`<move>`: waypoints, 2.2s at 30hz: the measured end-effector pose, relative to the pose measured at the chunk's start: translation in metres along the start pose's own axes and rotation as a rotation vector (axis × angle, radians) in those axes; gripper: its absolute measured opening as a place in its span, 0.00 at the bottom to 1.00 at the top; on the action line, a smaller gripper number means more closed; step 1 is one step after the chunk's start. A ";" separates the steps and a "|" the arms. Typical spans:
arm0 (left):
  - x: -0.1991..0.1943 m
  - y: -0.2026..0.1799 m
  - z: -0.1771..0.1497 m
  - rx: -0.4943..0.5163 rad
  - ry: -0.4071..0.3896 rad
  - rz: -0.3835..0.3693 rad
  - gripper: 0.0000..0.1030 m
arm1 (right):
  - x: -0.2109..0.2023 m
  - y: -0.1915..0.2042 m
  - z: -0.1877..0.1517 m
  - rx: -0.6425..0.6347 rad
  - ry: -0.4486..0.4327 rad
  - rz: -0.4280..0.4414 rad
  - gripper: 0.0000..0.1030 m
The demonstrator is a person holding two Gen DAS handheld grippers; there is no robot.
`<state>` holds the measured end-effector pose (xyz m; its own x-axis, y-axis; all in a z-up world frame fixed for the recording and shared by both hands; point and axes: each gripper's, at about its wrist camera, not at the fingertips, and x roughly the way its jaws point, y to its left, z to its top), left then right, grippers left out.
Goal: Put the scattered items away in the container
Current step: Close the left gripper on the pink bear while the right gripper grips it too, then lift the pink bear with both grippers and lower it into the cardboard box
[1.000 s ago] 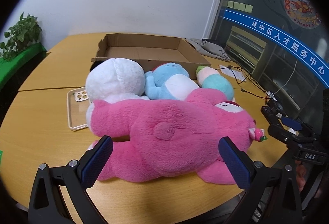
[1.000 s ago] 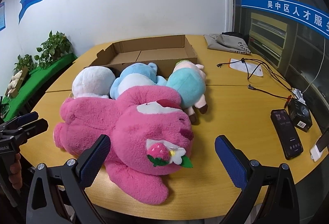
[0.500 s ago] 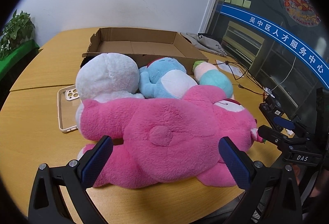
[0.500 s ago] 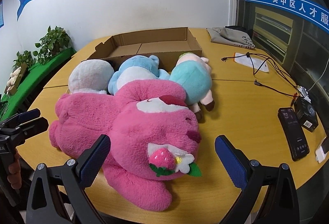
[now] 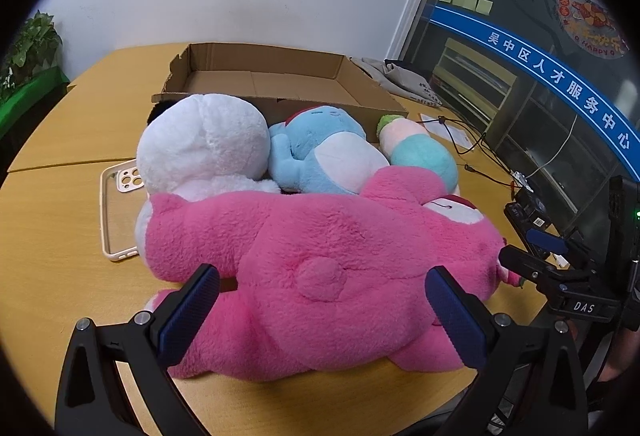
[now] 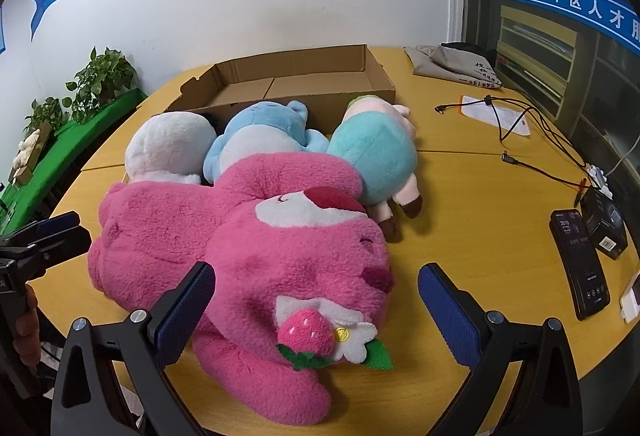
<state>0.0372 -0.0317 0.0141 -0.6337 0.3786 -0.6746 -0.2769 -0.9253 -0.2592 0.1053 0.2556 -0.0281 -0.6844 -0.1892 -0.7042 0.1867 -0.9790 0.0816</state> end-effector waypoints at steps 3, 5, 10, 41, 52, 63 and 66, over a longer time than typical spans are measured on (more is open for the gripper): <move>0.011 0.013 0.004 -0.017 0.005 -0.015 0.99 | 0.002 -0.010 0.003 0.009 -0.017 0.004 1.00; 0.022 0.024 0.006 -0.032 0.022 -0.016 0.99 | 0.010 -0.019 0.006 0.024 -0.008 0.022 1.00; 0.051 0.043 0.000 -0.051 0.079 -0.031 0.99 | 0.054 -0.023 -0.005 0.004 0.089 0.057 1.00; 0.001 0.016 -0.005 -0.041 0.028 -0.132 0.36 | -0.002 -0.003 -0.013 -0.047 -0.083 0.229 0.51; -0.035 0.018 0.184 0.132 -0.173 -0.088 0.36 | -0.011 0.009 0.152 -0.087 -0.301 0.272 0.51; 0.114 0.058 0.383 0.095 -0.087 -0.079 0.36 | 0.120 -0.014 0.366 -0.084 -0.288 0.209 0.51; 0.189 0.077 0.407 0.060 0.007 -0.065 0.36 | 0.190 -0.029 0.392 -0.042 -0.215 0.181 0.51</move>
<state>-0.3979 -0.0218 0.1477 -0.6077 0.4377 -0.6627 -0.3603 -0.8955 -0.2611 -0.3065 0.2186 0.1119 -0.7698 -0.3771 -0.5149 0.3455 -0.9246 0.1606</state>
